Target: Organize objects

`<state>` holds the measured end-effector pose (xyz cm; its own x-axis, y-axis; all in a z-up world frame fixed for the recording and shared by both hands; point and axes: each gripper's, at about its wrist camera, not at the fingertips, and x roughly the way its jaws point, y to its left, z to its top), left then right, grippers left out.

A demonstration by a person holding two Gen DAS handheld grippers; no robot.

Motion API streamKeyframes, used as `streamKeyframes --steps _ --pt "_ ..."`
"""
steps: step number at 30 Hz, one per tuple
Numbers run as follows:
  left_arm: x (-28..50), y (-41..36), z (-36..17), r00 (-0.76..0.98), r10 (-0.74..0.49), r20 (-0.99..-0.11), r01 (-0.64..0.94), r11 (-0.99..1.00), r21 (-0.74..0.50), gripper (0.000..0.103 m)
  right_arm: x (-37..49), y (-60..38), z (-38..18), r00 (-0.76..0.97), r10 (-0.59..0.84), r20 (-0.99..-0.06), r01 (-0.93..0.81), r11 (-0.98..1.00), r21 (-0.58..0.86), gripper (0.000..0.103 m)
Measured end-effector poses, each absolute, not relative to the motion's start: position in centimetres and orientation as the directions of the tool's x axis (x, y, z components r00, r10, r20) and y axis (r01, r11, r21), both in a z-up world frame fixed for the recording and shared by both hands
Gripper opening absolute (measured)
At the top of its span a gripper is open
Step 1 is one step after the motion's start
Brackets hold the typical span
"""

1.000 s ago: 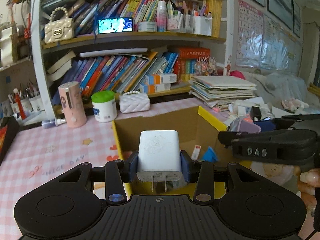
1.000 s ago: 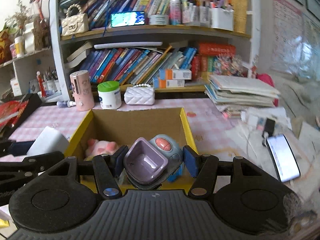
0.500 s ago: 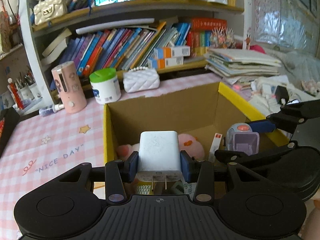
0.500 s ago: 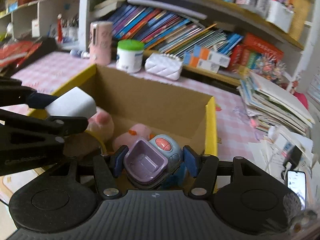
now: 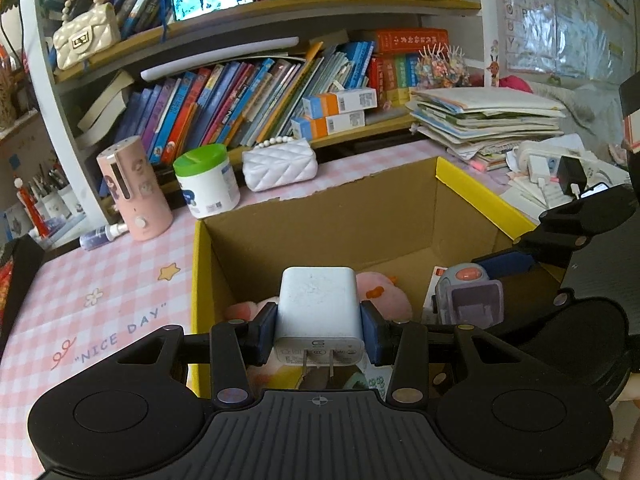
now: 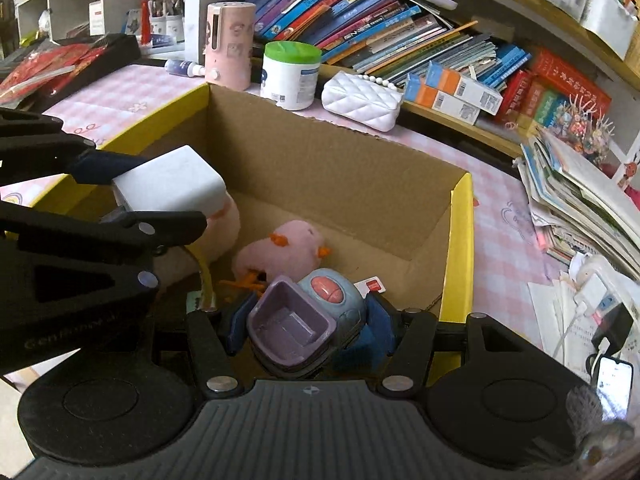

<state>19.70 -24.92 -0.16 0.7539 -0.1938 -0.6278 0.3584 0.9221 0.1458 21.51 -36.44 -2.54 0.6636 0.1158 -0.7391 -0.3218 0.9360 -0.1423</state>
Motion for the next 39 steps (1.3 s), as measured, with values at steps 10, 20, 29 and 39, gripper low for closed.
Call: streamKeyframes --steps 10,20,29,39 --pt "19.2 -24.8 0.2 0.769 -0.178 -0.614 0.327 0.935 0.139 0.052 21.5 -36.4 -2.7 0.668 0.117 -0.735 -0.325 0.934 -0.147 0.058" --pt "16.3 -24.2 2.7 0.835 -0.176 -0.521 0.268 0.958 0.105 0.076 19.7 -36.9 -1.2 0.736 0.108 -0.669 -0.261 0.956 -0.133 0.073" --pt "12.6 -20.7 4.4 0.879 -0.074 -0.471 0.125 0.989 0.077 0.095 16.3 -36.4 1.0 0.821 0.053 -0.568 -0.133 0.986 -0.101 0.087" --pt "7.8 -16.4 3.0 0.853 0.061 -0.519 0.000 0.993 0.116 0.097 11.4 -32.3 1.7 0.853 -0.011 -0.522 -0.028 0.997 -0.067 0.102"
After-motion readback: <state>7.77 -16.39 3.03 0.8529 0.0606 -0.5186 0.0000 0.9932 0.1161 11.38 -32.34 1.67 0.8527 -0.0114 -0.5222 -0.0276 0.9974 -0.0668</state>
